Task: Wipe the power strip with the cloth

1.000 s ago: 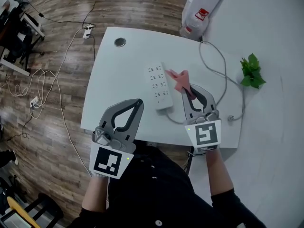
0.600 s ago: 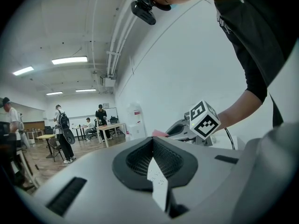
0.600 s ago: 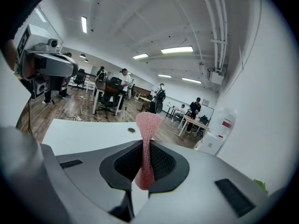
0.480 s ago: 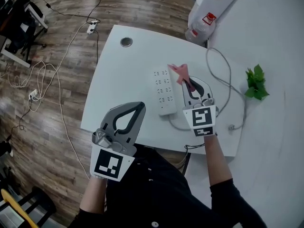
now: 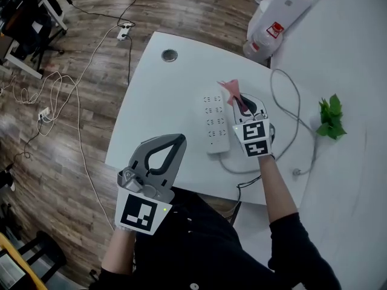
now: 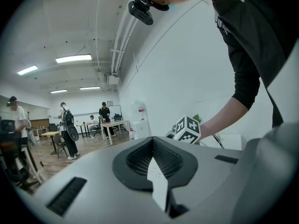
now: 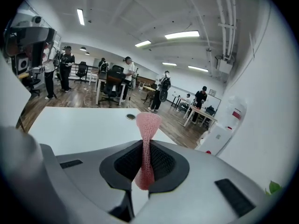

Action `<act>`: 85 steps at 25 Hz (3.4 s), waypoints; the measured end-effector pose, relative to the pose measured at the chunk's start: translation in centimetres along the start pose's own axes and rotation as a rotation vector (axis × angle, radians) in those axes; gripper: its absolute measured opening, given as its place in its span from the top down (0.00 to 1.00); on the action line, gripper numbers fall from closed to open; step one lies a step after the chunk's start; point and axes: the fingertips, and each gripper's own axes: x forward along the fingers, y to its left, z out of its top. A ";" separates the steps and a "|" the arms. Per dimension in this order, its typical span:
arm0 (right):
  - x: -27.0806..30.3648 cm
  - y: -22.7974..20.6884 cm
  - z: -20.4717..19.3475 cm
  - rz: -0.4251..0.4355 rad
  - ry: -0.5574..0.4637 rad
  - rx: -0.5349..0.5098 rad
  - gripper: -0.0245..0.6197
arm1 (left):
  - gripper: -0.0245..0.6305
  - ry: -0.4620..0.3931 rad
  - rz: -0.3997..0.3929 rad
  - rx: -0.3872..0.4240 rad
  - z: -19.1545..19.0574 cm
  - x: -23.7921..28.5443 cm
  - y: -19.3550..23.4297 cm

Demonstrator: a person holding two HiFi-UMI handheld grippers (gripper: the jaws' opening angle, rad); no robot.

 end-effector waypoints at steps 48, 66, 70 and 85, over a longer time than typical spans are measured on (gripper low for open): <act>4.6 5.4 -6.8 0.193 0.189 -0.108 0.88 | 0.94 0.021 0.005 0.000 -0.9 -1.0 0.4; -1.3 8.4 -9.6 0.214 0.178 -0.021 0.88 | 0.94 0.003 -0.051 0.010 0.2 -0.1 -2.4; -2.7 9.2 -10.2 0.220 0.180 -0.003 0.88 | 0.94 0.000 -0.056 0.008 0.3 0.0 -2.6; -7.4 12.9 -11.6 0.240 0.177 0.069 0.88 | 0.94 0.000 -0.092 0.018 0.9 0.7 -3.9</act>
